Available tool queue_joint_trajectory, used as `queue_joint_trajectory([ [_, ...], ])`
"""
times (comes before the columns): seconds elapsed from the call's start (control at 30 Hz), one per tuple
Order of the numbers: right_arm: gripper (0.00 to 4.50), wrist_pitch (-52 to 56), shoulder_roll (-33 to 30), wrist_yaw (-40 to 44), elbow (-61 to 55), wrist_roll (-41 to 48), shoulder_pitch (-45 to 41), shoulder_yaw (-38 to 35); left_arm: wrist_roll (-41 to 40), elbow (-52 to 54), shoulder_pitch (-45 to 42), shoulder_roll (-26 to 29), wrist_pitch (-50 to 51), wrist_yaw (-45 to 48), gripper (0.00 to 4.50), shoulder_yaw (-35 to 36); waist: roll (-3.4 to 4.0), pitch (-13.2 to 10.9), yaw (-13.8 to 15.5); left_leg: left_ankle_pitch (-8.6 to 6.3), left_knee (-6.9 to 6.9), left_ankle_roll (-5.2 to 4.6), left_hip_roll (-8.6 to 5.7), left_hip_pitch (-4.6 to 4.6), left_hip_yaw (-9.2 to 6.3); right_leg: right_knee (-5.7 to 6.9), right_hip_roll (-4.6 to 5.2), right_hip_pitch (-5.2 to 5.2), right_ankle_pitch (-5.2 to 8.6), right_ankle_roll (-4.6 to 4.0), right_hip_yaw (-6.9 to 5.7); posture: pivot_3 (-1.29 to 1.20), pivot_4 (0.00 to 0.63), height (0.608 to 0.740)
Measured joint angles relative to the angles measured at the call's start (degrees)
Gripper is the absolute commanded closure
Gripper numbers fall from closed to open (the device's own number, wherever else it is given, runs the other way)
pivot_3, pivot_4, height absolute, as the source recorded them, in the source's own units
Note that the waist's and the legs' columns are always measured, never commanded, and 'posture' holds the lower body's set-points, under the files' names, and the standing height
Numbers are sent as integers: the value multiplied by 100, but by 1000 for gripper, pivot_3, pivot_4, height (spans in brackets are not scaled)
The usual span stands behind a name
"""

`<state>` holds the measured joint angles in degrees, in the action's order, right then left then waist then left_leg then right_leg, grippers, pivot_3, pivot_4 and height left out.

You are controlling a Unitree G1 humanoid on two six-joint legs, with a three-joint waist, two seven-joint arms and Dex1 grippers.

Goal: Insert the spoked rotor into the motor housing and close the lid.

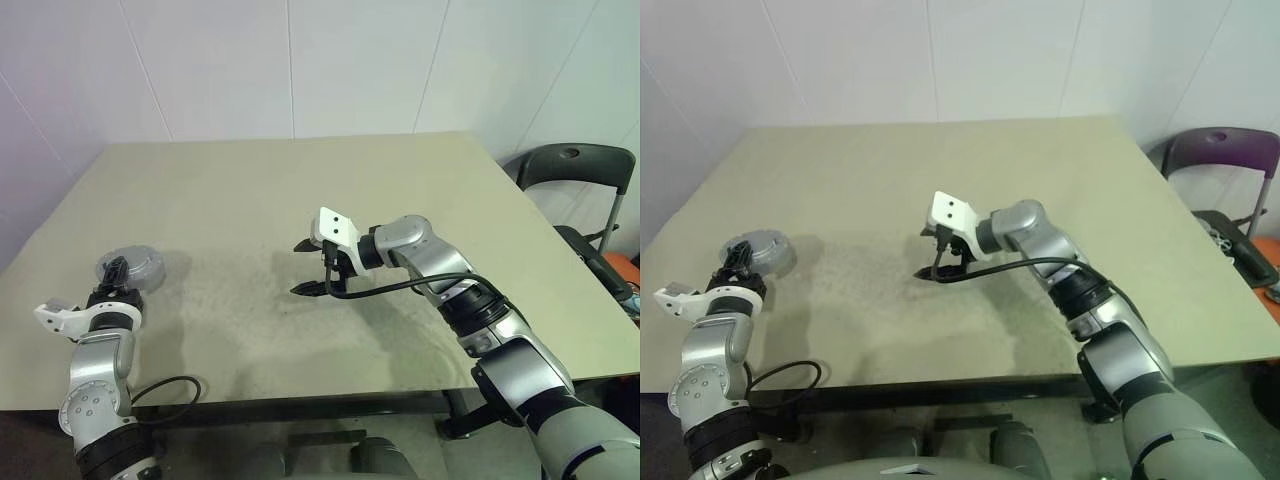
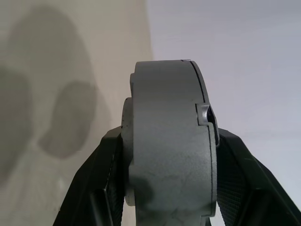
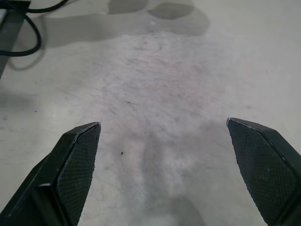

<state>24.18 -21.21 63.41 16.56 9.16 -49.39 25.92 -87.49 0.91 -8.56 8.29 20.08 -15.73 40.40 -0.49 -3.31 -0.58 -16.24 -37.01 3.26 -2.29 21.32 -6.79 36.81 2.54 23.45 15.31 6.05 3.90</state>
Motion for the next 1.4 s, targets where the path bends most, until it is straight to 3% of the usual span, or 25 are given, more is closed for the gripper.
queue_joint_trajectory([
  [0.5, 0, 36, 20, 61, -34, 1, 6, -99, 299, -201, -311, -20, 58, -1268, 2357, -45, -9, 5, -2, 6, -6, 11, -3, -2, 1, 6, 0, -2, -3, 1, 0, 0, 0, 740],
  [0.73, 0, 37, 30, 115, -35, -6, 5, -147, 328, 430, -35, -288, 86, -1871, 29, -182, -11, 6, -2, 7, -8, 12, -3, -3, 1, 9, 2, -2, -3, 1, 1, 0, 0, 740],
  [1.13, 0, -60, 38, 193, -16, -110, 3, -170, 529, 2235, 1024, -267, 690, -3325, 29, -1241, -12, 8, -2, 4, -10, 6, -4, -22, 2, 21, -2, -17, -3, -2, 3, 0, 0, 740],
  [1.3, 0, -143, 38, 224, 127, -135, -7, -195, 756, 2658, 1072, 405, 1212, -3179, 29, -1823, -11, 7, -7, 6, -9, 10, -4, -46, 6, 23, -5, -39, -3, -10, 2, 0, 0, 740],
  [1.4, 0, -218, 32, 209, 265, -161, -14, -230, 1082, 2719, 1043, 932, 1564, -2629, 29, -2248, -9, 6, -15, 6, -1, 10, -3, -83, 8, 19, -9, -70, 5, -25, 3, 0, 0, 740],
])
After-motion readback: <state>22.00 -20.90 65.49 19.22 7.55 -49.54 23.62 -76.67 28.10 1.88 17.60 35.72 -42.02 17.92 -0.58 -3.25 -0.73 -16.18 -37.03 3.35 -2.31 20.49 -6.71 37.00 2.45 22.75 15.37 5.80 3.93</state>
